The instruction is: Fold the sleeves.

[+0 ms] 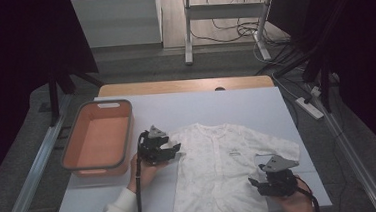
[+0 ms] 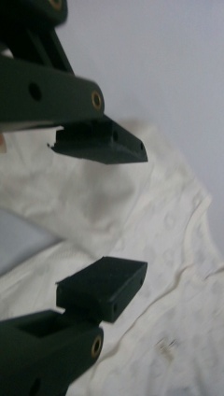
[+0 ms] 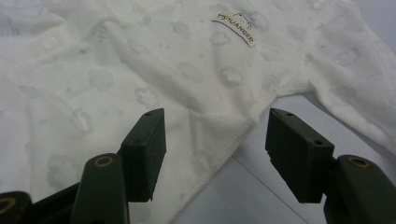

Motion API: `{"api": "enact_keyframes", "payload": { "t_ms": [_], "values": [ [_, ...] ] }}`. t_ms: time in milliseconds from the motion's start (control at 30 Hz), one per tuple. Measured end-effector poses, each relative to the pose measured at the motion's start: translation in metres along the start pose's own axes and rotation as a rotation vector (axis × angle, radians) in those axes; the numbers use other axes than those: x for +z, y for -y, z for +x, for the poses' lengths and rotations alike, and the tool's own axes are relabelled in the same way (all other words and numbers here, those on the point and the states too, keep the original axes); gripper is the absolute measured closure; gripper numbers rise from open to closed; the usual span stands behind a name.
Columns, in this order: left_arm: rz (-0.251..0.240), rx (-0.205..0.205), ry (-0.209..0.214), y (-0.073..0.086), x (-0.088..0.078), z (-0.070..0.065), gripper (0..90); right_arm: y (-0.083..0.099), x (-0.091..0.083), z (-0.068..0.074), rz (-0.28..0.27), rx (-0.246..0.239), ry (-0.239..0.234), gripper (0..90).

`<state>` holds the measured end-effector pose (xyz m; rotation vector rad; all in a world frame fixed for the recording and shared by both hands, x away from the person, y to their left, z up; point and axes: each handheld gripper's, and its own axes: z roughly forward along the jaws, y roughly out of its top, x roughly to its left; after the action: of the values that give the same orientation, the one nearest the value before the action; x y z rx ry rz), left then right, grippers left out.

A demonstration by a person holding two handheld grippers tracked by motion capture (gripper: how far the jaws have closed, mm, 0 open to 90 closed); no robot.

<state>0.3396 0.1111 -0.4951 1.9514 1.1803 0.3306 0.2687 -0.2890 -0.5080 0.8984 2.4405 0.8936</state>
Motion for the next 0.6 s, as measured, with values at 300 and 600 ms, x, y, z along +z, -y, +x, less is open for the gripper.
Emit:
{"api": "enact_keyframes", "payload": {
  "t_ms": [300,600],
  "values": [
    [0.052,-0.061,-0.031,0.001,0.004,0.012,26.8,0.0,0.001,0.001,0.006,-0.007,-0.002,38.4],
    [0.122,-0.066,-0.049,0.008,0.016,0.019,25.1,0.0,0.001,0.001,0.01,-0.008,-0.004,38.4]
  ]
}}
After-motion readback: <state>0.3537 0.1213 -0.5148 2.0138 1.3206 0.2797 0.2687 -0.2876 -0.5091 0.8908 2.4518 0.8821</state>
